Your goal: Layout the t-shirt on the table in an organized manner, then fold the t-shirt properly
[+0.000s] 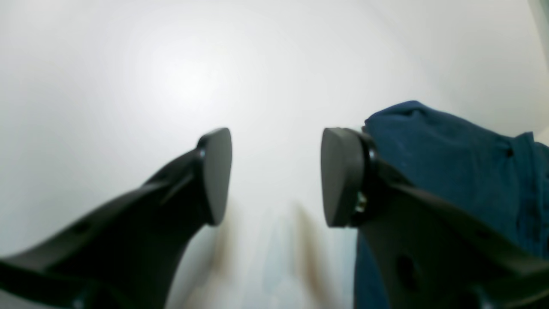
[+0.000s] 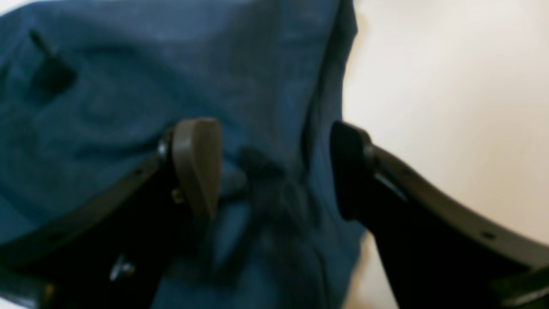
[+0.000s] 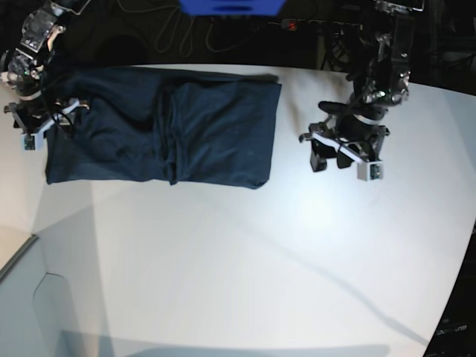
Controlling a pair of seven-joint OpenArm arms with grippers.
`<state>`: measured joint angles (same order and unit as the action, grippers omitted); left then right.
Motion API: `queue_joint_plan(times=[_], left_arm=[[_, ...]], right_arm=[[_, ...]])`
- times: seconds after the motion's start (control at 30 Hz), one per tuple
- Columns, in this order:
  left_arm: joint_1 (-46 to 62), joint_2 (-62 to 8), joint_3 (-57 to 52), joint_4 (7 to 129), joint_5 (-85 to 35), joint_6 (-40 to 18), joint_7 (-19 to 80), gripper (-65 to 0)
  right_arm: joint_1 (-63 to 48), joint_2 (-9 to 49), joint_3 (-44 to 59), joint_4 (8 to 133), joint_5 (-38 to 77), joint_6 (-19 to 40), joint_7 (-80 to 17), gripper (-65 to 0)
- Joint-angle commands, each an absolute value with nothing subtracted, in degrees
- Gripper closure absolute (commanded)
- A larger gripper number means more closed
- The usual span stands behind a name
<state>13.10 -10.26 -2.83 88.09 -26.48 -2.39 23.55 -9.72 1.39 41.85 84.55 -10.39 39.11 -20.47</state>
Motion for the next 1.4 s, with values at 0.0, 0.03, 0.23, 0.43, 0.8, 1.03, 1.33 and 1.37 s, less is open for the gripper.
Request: queue_joint_plan(times=[0.0, 0.03, 0.23, 0.43, 0.8, 1.03, 1.33, 1.37], left_arm=[[13.0, -10.5, -3.6, 89.0, -26.9, -2.7, 22.3, -32.6], [13.0, -10.5, -3.8, 88.9, -26.9, -2.7, 22.3, -32.6], [12.8, -10.5, -4.0, 87.1, -26.9, -2.7, 22.3, -32.6], [12.6, -10.5, -4.0, 87.1, -26.9, -2.7, 22.3, -32.6], [12.4, -10.5, -4.0, 87.0, -26.9, -2.7, 22.2, -32.6], [12.4, -10.5, -4.1, 87.0, -26.8, -2.7, 22.2, -32.6], [12.4, -10.5, -4.1, 87.0, -26.9, -2.7, 22.2, -32.6], [12.4, -10.5, -4.1, 87.0, -26.9, -2.7, 22.2, -32.6]], right_arm=[[-9.6, 2.1, 41.9, 85.7, -9.6, 40.0, -19.4, -40.0], [-9.7, 2.1, 41.9, 85.6, -9.6, 40.0, -19.4, -40.0], [-9.9, 2.2, 42.2, 85.7, -9.6, 40.0, -19.4, -40.0], [-13.2, 1.0, 41.3, 90.2, -9.6, 40.0, -19.5, -40.0], [-14.9, 1.3, 39.1, 87.8, -9.6, 40.0, -19.4, -39.9], [-14.8, 2.3, 39.1, 87.4, -9.6, 40.0, -19.4, -39.9], [-11.9, 6.0, 39.0, 85.8, -9.6, 40.0, -19.5, -39.9], [-11.9, 6.0, 39.0, 85.2, -9.6, 40.0, -19.5, -39.9]])
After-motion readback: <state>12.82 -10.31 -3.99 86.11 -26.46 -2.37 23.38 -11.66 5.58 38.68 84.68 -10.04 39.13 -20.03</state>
